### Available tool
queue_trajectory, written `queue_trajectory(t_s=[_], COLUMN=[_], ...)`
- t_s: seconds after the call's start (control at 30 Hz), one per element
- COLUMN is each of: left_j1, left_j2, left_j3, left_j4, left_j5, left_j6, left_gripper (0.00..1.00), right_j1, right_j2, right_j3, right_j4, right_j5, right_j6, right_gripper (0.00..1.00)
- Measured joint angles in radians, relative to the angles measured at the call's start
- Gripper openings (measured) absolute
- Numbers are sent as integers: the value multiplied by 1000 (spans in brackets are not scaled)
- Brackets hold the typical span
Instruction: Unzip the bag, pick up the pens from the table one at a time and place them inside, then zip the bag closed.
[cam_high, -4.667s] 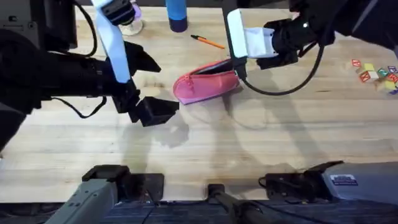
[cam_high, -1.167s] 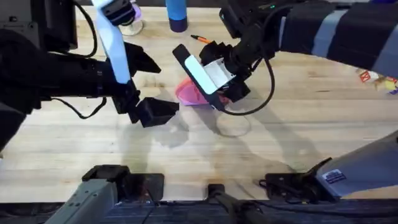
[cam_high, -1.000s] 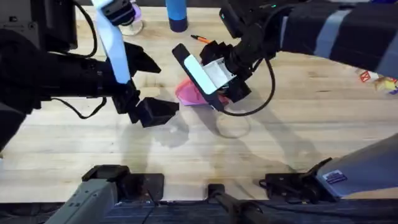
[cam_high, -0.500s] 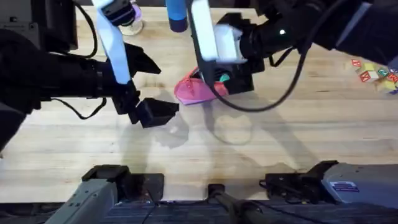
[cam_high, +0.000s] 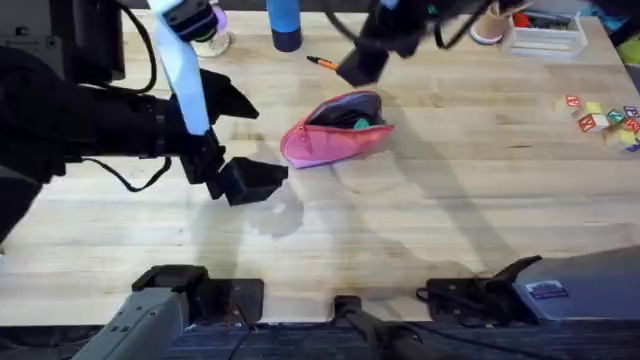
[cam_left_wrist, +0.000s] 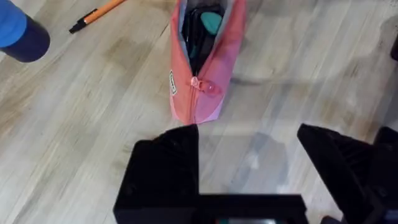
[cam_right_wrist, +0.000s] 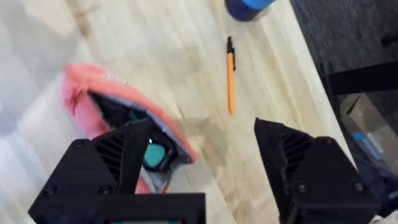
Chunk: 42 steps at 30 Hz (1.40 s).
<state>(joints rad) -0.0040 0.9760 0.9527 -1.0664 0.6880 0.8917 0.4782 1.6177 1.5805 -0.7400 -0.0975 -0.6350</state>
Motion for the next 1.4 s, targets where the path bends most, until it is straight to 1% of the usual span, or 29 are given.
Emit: queue_trajectory(t_s=[0.17, 0.2, 0.27, 0.33, 0.53, 0.57, 0.7, 0.83, 0.87, 1.0, 1.4], left_j1=[0, 0, 0, 0, 0, 0, 0, 0, 0, 0, 0], left_j2=[0, 0, 0, 0, 0, 0, 0, 0, 0, 0, 0], left_j3=[0, 0, 0, 0, 0, 0, 0, 0, 0, 0, 0], left_j4=[0, 0, 0, 0, 0, 0, 0, 0, 0, 0, -26], left_j5=[0, 0, 0, 0, 0, 0, 0, 0, 0, 0, 0], left_j6=[0, 0, 0, 0, 0, 0, 0, 0, 0, 0, 0], left_gripper=[993, 993, 993, 993, 993, 993, 993, 993, 993, 993, 993], right_j1=[0, -6, -14, -24, -52, -66, -66, -66, -66, -66, -69], right_j2=[158, 261, 322, 371, 465, 511, 539, 551, 551, 561, 687], right_j3=[204, 315, 372, 403, 411, 411, 413, 413, 414, 416, 417], right_j4=[-100, -144, -160, -160, -106, -26, 49, 52, 66, 80, 121], right_j5=[0, 0, 0, 0, 0, 0, 0, 0, 0, 0, 0], right_j6=[55, 101, 133, 160, 200, 213, 213, 207, 162, 129, 111], right_gripper=[992, 991, 991, 991, 991, 994, 996, 996, 996, 996, 996])
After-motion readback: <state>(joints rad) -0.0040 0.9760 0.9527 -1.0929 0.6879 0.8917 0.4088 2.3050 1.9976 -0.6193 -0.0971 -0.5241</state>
